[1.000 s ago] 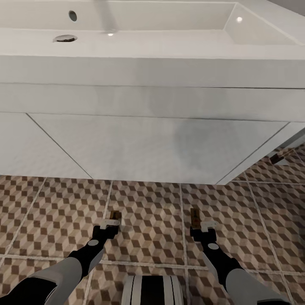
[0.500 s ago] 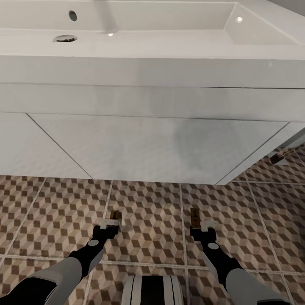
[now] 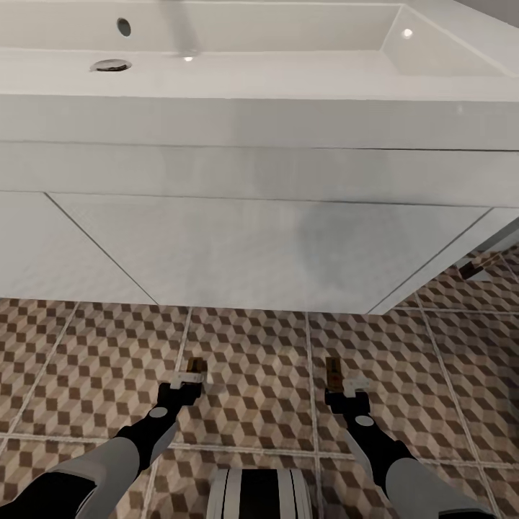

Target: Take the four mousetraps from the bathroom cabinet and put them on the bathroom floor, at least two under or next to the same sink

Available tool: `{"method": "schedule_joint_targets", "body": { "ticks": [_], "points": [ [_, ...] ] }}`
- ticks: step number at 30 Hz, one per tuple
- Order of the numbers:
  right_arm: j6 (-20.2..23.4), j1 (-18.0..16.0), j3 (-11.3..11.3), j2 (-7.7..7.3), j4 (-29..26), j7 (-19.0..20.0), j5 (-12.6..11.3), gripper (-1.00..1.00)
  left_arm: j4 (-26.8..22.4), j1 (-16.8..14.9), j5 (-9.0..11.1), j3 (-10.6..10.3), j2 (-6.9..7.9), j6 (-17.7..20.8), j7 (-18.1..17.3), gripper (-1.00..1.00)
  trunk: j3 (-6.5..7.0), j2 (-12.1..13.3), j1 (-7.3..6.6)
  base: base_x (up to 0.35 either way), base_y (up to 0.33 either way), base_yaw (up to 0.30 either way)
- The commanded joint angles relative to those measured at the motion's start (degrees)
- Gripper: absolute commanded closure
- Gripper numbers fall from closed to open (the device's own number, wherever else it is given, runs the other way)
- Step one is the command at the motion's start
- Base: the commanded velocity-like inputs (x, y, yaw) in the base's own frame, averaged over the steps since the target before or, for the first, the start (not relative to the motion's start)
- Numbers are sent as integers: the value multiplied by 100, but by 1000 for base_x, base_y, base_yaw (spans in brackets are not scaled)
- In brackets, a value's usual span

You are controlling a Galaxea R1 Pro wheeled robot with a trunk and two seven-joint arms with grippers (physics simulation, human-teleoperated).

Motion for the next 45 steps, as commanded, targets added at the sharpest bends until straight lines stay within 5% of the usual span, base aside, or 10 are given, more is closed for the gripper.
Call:
{"method": "schedule_joint_targets", "body": {
  "ticks": [1,19,27,45],
  "points": [
    [-15,-3,31,-2,14,-32,4,100,-14,-3,15,-49,18,-6,54,100,-3,-1,-1,0,0,0],
    [-30,-3,35,-49,75,-32,6,100,-156,-126,24,-39,459,29,-27,100,-3,-1,-1,0,0,0],
    [-35,-3,35,-36,68,-25,40,100,-172,-174,31,-35,493,-7,-420,100,-3,-1,-1,0,0,0],
    [14,-3,35,16,32,-38,56,100,-179,-179,32,-47,467,-39,-407,100,-3,-1,-1,0,0,0]
  ]
}}
